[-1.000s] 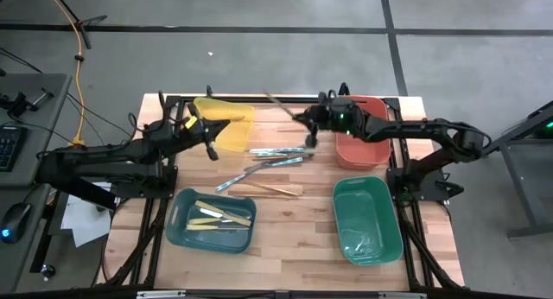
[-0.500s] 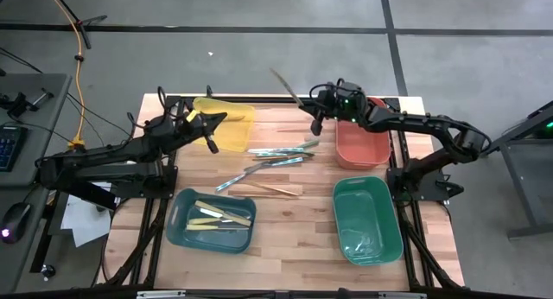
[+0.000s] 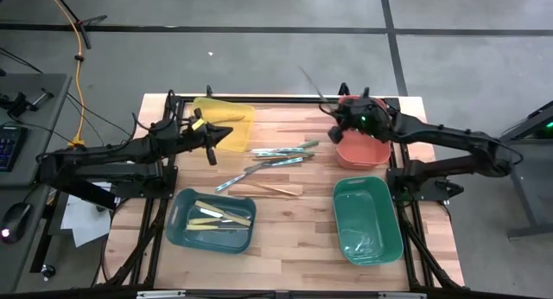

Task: Sort silverware by color (type)
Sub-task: Put the green knife into the orange bin

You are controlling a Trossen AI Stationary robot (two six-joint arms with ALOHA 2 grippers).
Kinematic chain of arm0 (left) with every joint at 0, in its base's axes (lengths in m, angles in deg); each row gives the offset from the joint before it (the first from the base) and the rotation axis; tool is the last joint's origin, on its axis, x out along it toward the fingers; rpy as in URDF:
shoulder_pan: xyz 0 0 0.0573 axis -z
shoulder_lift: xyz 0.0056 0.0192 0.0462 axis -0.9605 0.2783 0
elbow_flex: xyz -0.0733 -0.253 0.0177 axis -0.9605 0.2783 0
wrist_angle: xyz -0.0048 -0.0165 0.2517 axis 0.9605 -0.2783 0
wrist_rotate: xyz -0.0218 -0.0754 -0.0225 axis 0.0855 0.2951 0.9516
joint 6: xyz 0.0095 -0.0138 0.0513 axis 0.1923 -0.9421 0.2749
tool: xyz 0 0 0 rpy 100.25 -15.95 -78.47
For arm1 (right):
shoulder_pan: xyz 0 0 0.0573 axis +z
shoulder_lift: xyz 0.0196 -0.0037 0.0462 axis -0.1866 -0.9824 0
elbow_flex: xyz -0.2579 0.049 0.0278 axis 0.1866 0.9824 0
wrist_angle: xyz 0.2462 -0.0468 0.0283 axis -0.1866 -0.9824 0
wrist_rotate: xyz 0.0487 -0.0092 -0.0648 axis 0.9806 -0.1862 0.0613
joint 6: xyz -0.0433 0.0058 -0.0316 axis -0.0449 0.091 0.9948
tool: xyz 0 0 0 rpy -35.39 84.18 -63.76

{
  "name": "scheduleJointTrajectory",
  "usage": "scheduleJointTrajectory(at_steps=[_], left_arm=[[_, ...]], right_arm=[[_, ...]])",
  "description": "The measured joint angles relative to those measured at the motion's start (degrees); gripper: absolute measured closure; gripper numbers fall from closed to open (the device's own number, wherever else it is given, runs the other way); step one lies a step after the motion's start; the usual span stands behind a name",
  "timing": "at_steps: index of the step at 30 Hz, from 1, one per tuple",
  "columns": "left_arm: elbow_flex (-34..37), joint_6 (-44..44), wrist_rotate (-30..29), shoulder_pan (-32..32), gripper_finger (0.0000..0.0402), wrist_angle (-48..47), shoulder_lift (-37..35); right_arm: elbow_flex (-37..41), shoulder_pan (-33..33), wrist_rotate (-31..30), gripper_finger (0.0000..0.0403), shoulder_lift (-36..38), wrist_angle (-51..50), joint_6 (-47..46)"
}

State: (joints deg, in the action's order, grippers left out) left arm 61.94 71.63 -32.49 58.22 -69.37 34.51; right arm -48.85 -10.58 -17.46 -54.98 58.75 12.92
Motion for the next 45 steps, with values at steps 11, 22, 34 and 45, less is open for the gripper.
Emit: scheduleJointTrajectory(at_steps=[11, 22, 34, 45], left_arm=[[0.0, -4.4, 0.1, 3.7, 0.0401, 3.6, 0.0], [0.0, -4.5, 0.0, 4.4, 0.0401, 3.9, 0.0], [0.0, -2.0, 0.0, 4.4, 0.0401, 4.0, 0.0], [0.0, -2.0, 0.0, 4.4, 0.0402, 3.9, 0.0]], right_arm=[[0.0, 7.1, -5.0, 0.0391, 5.7, -29.7, -32.7], [-4.1, 5.2, 14.8, 0.0391, 5.4, -50.1, -49.0], [-7.9, -4.7, 21.8, 0.0391, -5.2, -57.2, -42.1], [-7.9, -10.5, 19.6, 0.0391, -16.2, -56.1, -33.8]])
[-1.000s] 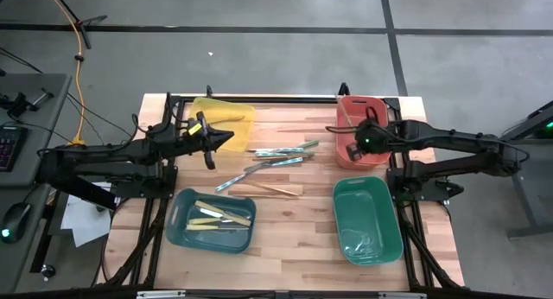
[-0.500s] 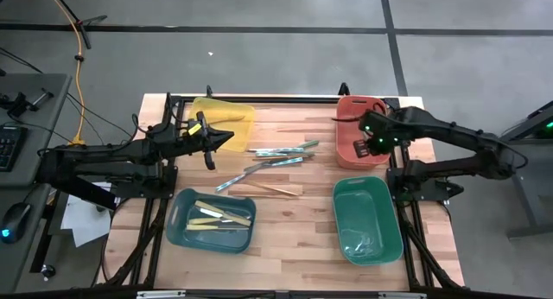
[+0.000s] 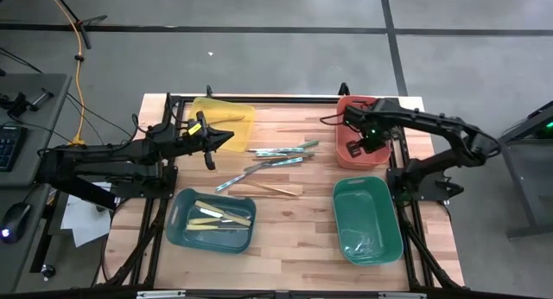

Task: Sort silverware by color (type)
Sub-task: Put the green knife into the orange bin

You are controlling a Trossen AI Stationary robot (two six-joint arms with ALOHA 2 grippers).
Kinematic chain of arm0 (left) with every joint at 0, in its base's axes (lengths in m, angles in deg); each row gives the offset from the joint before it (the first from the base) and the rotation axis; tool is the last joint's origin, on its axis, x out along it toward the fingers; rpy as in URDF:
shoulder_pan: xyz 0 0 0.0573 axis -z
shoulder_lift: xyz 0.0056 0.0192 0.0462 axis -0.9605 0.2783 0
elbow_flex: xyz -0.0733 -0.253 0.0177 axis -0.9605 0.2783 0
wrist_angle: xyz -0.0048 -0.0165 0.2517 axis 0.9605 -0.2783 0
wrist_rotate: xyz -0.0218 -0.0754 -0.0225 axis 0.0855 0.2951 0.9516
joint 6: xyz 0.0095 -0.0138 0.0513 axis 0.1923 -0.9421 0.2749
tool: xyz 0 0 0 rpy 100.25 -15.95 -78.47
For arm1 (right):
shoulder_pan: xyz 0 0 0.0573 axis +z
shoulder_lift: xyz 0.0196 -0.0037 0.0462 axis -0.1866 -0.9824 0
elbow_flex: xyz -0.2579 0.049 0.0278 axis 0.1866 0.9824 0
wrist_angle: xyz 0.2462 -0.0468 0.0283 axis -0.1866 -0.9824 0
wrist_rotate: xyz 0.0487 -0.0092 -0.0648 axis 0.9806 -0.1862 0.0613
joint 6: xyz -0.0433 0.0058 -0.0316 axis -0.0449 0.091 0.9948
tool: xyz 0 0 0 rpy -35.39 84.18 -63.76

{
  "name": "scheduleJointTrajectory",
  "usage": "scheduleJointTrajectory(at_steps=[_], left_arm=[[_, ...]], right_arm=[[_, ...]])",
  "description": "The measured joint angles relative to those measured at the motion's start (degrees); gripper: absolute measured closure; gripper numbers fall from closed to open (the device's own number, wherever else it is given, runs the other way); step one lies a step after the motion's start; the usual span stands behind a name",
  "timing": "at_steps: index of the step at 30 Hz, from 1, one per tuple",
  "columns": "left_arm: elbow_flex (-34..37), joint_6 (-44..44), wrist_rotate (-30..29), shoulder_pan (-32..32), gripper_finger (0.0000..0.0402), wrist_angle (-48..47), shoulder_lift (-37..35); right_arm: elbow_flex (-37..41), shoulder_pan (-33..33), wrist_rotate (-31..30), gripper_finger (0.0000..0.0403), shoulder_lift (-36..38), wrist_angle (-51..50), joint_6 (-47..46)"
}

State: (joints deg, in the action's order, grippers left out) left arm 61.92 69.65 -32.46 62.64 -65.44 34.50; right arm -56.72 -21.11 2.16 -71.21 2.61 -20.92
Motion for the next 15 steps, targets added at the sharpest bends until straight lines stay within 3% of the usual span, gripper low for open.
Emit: scheduleJointTrajectory(at_steps=[15], left_arm=[[0.0, -1.0, 0.0, 0.0, 0.0402, -0.7, 0.0]], right_arm=[[0.0, -2.3, -0.4, 0.0368, -5.3, 4.3, 4.4]])
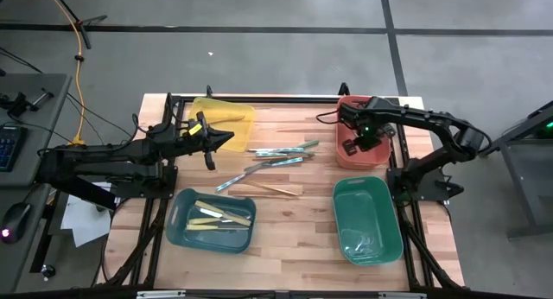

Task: Sort silverware by color (type)
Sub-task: Put the green knife into the orange bin, then put the patterned green knife into the green bin

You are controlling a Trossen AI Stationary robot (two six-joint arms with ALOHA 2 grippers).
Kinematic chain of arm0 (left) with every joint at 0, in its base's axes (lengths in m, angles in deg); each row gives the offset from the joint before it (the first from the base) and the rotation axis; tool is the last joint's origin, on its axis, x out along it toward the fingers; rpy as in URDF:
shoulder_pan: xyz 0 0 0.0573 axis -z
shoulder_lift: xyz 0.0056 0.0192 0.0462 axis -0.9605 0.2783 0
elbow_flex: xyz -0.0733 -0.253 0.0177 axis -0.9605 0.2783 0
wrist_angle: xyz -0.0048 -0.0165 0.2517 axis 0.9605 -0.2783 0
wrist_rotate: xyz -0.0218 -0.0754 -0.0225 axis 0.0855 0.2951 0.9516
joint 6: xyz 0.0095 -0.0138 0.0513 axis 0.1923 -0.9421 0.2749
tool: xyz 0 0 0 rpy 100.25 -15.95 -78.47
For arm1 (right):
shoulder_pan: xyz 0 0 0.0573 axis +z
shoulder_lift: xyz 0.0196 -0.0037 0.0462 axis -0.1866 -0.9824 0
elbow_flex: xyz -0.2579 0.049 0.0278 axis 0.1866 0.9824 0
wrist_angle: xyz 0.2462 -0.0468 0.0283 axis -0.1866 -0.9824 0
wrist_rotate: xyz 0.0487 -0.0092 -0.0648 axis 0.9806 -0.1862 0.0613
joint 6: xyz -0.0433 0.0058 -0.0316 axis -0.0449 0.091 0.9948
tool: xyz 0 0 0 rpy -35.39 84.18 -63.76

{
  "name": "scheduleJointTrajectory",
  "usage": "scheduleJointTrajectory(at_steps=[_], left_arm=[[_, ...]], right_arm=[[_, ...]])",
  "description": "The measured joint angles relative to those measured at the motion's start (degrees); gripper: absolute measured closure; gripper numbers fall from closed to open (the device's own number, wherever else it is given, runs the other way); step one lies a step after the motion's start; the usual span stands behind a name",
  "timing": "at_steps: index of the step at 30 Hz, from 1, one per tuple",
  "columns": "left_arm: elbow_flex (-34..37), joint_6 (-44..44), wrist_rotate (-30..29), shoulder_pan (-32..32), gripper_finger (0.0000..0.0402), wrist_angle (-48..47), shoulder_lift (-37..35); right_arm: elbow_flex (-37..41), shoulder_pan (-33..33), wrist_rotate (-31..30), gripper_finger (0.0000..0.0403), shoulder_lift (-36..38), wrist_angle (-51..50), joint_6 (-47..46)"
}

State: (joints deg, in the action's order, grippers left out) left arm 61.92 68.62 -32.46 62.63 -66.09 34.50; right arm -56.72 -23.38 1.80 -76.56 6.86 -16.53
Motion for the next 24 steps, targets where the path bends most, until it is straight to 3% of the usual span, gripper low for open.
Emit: scheduleJointTrajectory(at_steps=[12, 24], left_arm=[[0.0, 0.0, 0.0, 0.0, 0.0401, 0.4, 0.0], [0.0, 0.1, 0.0, 0.0, 0.0402, 0.3, 0.0]], right_arm=[[0.0, 0.0, 0.0, 0.0358, 0.0, 0.0, 1.1], [0.0, 0.0, -1.3, 0.0236, 0.1, -0.6, 5.8]])
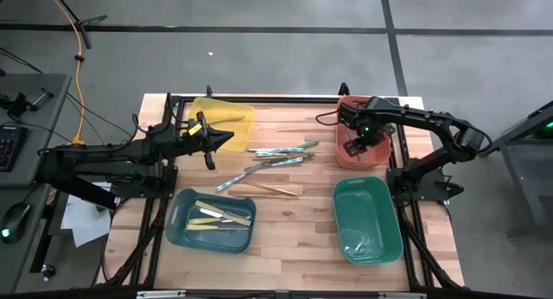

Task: Sort silverware by color (type)
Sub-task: Put the patterned green knife into the green bin

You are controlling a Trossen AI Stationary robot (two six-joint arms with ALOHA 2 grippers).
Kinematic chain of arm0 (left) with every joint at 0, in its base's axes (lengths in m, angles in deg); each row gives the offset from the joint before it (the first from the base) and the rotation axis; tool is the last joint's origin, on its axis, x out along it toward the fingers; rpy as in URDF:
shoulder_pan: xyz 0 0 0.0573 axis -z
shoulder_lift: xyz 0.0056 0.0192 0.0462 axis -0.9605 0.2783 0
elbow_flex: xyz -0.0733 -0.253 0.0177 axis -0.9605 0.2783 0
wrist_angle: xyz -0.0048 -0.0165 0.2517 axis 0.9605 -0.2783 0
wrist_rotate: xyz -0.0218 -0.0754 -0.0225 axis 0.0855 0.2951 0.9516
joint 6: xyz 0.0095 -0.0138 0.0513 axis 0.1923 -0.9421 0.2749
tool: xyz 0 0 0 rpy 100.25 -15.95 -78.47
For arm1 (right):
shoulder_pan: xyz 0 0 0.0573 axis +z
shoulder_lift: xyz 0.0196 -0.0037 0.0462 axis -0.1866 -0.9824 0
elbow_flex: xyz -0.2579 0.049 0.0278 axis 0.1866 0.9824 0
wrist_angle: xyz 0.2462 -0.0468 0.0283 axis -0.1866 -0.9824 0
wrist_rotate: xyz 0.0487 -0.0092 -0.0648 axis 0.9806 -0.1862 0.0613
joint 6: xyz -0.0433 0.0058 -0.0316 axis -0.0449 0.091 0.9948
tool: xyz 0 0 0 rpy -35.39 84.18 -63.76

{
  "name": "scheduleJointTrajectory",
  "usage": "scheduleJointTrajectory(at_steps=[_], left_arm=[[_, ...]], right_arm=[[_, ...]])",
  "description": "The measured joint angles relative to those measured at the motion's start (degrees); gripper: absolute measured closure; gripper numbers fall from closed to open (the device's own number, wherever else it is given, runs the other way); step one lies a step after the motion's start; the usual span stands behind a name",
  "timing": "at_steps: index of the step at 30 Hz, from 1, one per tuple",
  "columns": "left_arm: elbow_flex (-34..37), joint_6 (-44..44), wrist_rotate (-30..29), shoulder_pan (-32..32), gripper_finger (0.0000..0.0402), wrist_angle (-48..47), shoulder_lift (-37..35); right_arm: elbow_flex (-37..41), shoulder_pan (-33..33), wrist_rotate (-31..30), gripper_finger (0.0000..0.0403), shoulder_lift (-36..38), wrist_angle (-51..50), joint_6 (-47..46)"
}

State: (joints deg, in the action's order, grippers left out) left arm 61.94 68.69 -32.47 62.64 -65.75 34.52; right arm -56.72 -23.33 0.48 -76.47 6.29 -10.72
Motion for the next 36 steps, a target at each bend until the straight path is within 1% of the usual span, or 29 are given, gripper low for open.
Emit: scheduleJointTrajectory(at_steps=[3, 6, 13, 16, 18, 21, 23, 26, 29, 34, 36], left_arm=[[0.0, 0.0, 0.0, 0.0, 0.0401, 0.0, 0.0], [0.0, 0.0, 0.0, 0.0, 0.0402, 0.0, 0.0], [0.0, 0.0, 0.0, 0.0, 0.0402, 0.0, 0.0], [0.0, 0.1, 0.0, 0.0, 0.0402, 0.0, 0.0], [0.0, 0.1, 0.0, 0.0, 0.0401, 0.0, 0.0], [0.0, 0.1, 0.0, 0.0, 0.0401, 0.1, 0.0], [0.0, 0.1, 0.0, 0.0, 0.0402, 0.1, 0.0], [0.0, 0.1, -0.1, 0.0, 0.0401, 0.2, 0.0], [0.0, 0.6, -0.1, 0.0, 0.0402, 0.4, 0.0], [0.0, 1.0, -0.1, 0.0, 0.0401, 0.3, 0.0], [0.0, 1.0, -0.1, 0.0, 0.0402, 0.2, 0.0]], right_arm=[[0.0, 0.0, 0.9, 0.0221, 0.7, 0.0, 1.6], [-0.3, 0.0, 1.0, 0.0219, 2.5, -0.3, 2.7], [-5.6, 0.8, 0.3, 0.0218, 10.4, 1.3, 4.7], [-7.3, 2.5, 0.2, 0.0218, 14.0, 6.9, 5.2], [-7.4, 4.2, 0.2, 0.0218, 16.1, 13.6, 4.8], [-7.4, 7.7, 1.2, 0.0218, 17.1, 23.8, 6.2], [-7.4, 10.3, 3.1, 0.0218, 16.7, 30.1, 8.0], [-7.5, 14.5, 6.3, 0.0218, 13.9, 39.1, 11.2], [-7.5, 18.6, 7.8, 0.0218, 9.8, 45.4, 17.4], [-7.5, 22.9, 7.8, 0.0218, 1.2, 50.1, 30.6], [-7.5, 24.0, 7.8, 0.0218, -2.4, 50.9, 33.9]])
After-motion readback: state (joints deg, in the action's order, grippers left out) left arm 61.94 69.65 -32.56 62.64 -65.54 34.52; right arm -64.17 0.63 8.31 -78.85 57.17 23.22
